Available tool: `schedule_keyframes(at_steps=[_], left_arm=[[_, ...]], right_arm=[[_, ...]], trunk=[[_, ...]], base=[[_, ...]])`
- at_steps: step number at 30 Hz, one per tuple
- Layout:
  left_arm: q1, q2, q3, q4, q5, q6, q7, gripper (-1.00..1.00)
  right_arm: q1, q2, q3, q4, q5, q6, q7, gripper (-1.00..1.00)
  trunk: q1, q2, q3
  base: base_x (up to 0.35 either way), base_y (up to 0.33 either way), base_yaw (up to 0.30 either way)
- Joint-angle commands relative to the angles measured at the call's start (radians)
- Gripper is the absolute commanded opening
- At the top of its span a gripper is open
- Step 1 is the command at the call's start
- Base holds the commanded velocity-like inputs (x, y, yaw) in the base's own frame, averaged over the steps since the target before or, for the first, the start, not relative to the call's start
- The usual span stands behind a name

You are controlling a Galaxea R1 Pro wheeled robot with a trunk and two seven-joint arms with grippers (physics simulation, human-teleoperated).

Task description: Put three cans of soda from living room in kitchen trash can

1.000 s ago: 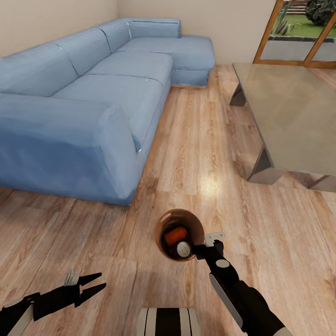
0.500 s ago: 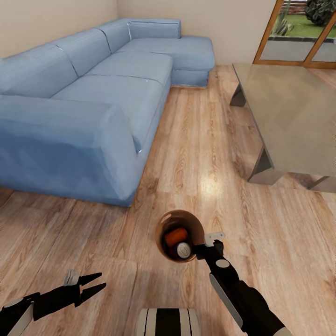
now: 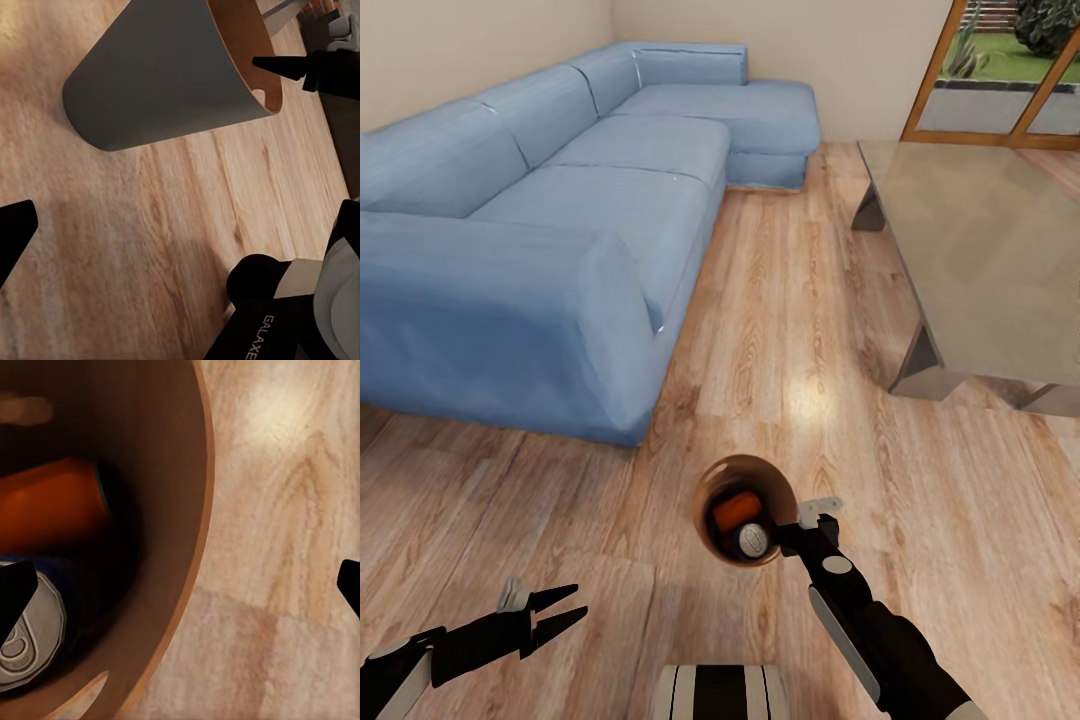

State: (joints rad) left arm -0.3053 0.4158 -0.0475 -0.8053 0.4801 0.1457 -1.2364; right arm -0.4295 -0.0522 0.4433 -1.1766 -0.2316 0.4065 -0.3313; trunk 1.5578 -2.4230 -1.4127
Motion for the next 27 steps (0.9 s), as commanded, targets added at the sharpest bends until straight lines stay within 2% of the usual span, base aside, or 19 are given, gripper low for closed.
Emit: schedule_keyframes(at_steps=[1, 27], left_arm=[[0.000, 0.000, 0.000, 0.000, 0.000, 0.000, 0.000, 1.00], [0.000, 0.000, -0.003, 0.000, 0.000, 0.000, 0.000, 1.00]], right_arm=[[0.000, 0.000, 0.000, 0.000, 0.000, 0.000, 0.000, 1.00], [0.000, 0.000, 0.000, 0.000, 0.000, 0.000, 0.000, 1.00]], trunk=[[0.000, 0.000, 0.000], [-0.100, 0.182, 0.081]], base=[[0.000, 0.000, 0.000], [0.000, 0.000, 0.000]])
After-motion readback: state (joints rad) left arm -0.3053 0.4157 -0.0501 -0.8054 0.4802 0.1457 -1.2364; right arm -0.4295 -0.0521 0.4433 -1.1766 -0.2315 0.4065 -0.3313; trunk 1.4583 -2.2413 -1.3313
